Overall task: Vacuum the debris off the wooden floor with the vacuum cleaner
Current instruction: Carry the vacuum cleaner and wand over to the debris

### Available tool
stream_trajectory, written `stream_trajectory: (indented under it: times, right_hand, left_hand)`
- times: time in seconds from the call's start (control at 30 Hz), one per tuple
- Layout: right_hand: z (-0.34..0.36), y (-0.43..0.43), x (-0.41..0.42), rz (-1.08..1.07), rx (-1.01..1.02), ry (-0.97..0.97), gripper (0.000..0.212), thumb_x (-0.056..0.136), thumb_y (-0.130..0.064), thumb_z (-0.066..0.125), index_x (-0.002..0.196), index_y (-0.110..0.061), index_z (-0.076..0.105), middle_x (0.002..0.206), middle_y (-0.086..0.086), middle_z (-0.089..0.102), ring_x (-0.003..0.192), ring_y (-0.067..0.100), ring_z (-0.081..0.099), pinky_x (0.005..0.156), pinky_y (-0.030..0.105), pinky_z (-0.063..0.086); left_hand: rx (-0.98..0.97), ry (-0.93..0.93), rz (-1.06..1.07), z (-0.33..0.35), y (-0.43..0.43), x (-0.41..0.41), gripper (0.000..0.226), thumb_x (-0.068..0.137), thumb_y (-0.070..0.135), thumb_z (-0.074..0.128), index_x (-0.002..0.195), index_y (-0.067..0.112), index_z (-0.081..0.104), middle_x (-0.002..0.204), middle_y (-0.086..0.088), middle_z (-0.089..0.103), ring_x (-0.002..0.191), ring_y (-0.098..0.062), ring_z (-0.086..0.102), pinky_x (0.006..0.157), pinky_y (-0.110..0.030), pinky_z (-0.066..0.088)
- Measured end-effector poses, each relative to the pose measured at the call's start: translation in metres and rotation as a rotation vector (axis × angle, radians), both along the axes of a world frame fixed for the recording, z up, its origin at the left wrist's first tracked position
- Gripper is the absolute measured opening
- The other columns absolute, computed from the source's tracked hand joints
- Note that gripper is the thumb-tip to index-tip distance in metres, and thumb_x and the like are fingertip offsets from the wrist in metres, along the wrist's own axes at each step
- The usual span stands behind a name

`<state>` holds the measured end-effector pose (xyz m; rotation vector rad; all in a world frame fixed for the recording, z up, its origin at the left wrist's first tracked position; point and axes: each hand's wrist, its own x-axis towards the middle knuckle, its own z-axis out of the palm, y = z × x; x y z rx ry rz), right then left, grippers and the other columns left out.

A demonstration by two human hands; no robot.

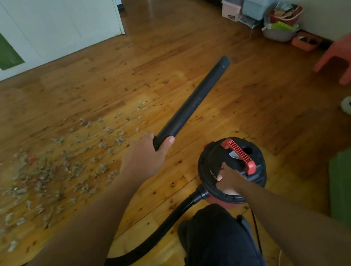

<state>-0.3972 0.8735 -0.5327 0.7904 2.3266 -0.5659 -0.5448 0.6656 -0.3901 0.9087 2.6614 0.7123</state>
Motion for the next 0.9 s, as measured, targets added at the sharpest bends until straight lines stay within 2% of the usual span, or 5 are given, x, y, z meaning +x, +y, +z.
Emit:
stream_trajectory:
  times: [0.17,0.57,0.73,0.8,0.9]
  right_hand:
    - [0.001,-0.001,0.002,0.089,0.058,-0.044,0.052,0.098,-0.024,0.043,0.148,-0.010,0.038,0.164,0.006,-0.003,0.145,0.035,0.020,0.112,0.049,0.031]
    - [0.011,-0.012,0.001,0.314,0.315,-0.129,0.050,0.099,-0.021,0.044,0.146,-0.005,0.037,0.163,0.011,0.005,0.137,0.032,0.033,0.100,0.041,0.042]
    - [0.020,-0.015,-0.014,0.200,0.151,-0.124,0.036,0.098,-0.020,0.043,0.126,-0.004,0.057,0.133,0.015,0.056,0.112,0.029,0.059,0.096,0.037,0.048]
    - [0.027,-0.018,-0.022,0.157,0.062,-0.095,0.032,0.099,-0.020,0.043,0.119,-0.003,0.061,0.121,0.013,0.063,0.107,0.027,0.061,0.095,0.036,0.048]
    - [0.053,-0.033,-0.040,0.112,-0.071,0.018,0.037,0.102,-0.022,0.039,0.127,-0.002,0.058,0.126,0.016,0.061,0.112,0.028,0.058,0.097,0.036,0.046]
  left_hand:
    - [-0.043,-0.002,0.033,-0.010,0.009,0.002,0.050,0.092,0.069,0.035,0.084,0.021,0.045,0.065,0.000,0.051,0.050,-0.014,0.049,0.048,-0.027,0.034]
    - [0.013,-0.099,0.111,-0.016,0.011,0.002,0.048,0.093,0.065,0.041,0.093,0.017,0.046,0.069,0.000,0.053,0.052,-0.014,0.050,0.048,-0.027,0.037]
    - [0.106,-0.173,0.146,-0.006,0.007,0.002,0.046,0.092,0.064,0.047,0.088,0.019,0.048,0.074,-0.003,0.058,0.056,-0.016,0.052,0.050,-0.029,0.040]
    - [0.144,-0.190,0.152,0.000,0.002,0.001,0.041,0.092,0.062,0.049,0.082,0.023,0.044,0.068,0.000,0.053,0.048,-0.010,0.047,0.044,-0.024,0.036]
    - [0.230,-0.229,0.182,0.013,-0.004,-0.005,0.037,0.092,0.059,0.053,0.085,0.024,0.044,0.062,0.003,0.052,0.036,-0.003,0.046,0.037,-0.020,0.036]
